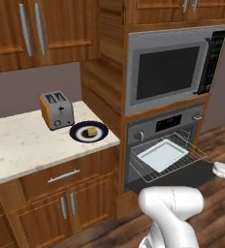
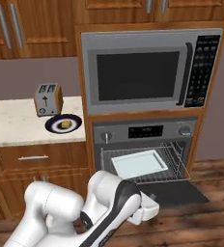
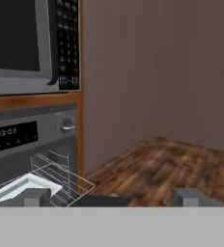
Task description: Take the baked cake out of the oven and place it on the plate for cooling. Then close the oven door.
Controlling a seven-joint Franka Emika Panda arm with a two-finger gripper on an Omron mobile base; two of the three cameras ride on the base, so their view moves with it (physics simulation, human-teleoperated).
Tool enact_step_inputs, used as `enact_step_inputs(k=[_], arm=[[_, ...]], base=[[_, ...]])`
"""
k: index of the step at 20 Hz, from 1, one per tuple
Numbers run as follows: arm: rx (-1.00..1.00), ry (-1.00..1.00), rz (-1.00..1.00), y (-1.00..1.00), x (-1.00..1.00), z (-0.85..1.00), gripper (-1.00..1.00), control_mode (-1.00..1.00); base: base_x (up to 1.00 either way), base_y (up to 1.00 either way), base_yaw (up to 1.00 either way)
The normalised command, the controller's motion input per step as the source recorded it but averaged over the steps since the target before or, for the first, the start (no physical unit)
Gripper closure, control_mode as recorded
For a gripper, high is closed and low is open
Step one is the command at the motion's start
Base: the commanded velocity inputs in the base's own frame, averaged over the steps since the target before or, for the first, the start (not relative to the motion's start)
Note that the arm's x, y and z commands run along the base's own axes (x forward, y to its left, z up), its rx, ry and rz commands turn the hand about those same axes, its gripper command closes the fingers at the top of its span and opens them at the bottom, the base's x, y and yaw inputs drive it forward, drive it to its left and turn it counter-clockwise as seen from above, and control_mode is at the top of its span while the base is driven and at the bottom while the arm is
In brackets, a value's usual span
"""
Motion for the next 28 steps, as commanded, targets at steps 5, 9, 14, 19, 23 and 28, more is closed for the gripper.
enact_step_inputs(k=[5, 9, 14, 19, 23, 28], arm=[[0.00, 0.00, 0.00, 0.00, 0.00, 0.00, -1.00, 1.00], [0.00, 0.00, 0.00, 0.00, 0.00, 0.00, -1.00, 1.00], [0.00, 0.00, 0.00, 0.00, 0.00, 0.00, -1.00, 1.00], [0.00, 0.00, 0.00, 0.00, 0.00, 0.00, -1.00, 1.00], [0.00, 0.00, 0.00, 0.00, 0.00, 0.00, -1.00, 1.00], [0.00, 0.00, 0.00, 0.00, 0.00, 0.00, -1.00, 1.00]], base=[[0.27, -0.12, 0.54], [0.12, -0.02, 0.42], [0.10, -0.24, 0.16], [0.22, -0.42, 0.11], [0.28, -0.51, 0.09], [0.32, -0.49, 0.06]])
